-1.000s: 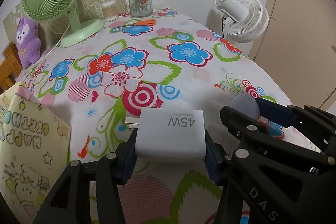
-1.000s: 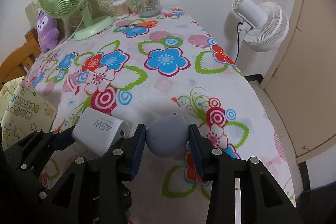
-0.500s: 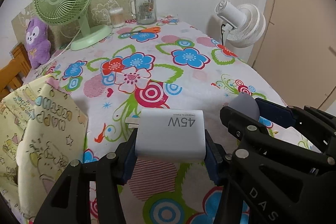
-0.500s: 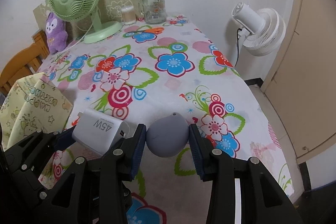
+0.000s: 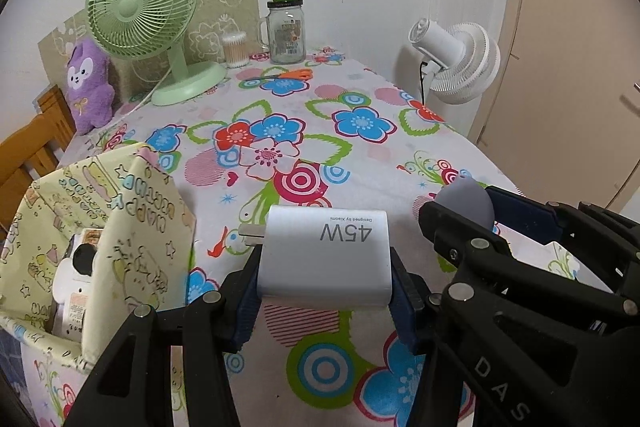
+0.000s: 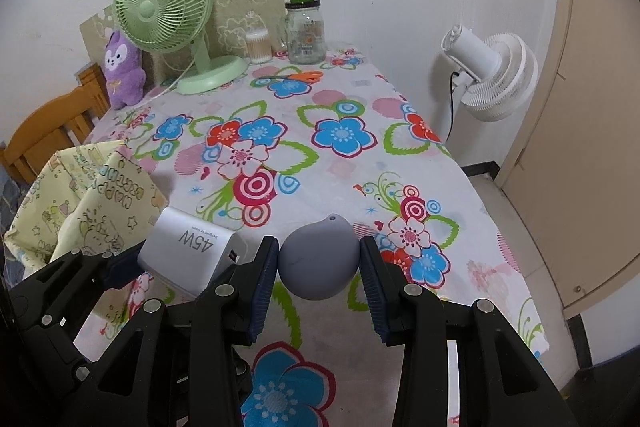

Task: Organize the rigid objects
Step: 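Lift the large white charger with the left while the right lifts the puck toward the box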

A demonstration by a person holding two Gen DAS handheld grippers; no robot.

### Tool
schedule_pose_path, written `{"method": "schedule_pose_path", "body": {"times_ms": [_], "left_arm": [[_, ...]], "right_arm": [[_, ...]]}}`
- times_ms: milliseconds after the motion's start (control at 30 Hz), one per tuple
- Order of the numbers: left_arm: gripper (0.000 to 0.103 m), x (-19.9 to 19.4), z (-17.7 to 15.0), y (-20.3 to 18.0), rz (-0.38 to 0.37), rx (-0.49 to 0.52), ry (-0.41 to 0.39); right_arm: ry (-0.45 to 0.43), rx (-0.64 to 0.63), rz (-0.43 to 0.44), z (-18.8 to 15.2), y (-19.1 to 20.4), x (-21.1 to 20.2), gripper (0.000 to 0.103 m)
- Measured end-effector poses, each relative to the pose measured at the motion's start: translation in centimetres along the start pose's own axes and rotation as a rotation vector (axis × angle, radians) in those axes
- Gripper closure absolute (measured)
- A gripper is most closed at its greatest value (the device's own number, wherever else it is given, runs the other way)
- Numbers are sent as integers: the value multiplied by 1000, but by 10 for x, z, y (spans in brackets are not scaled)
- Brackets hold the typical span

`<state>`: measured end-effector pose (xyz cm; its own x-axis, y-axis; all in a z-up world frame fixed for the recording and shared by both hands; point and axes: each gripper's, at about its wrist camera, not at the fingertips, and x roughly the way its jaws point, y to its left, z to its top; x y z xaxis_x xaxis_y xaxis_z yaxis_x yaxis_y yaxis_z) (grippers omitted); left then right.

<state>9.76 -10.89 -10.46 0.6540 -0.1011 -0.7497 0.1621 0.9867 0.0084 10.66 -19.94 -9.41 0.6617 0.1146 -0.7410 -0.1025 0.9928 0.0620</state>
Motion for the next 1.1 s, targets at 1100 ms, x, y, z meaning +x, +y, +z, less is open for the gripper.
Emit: {"method": "schedule_pose_path", "body": {"times_ms": [1100], "left_arm": [[46, -71, 1, 11, -1, 3, -61]], "right_arm": [[-79, -39, 8, 7, 26, -67, 59]]}}
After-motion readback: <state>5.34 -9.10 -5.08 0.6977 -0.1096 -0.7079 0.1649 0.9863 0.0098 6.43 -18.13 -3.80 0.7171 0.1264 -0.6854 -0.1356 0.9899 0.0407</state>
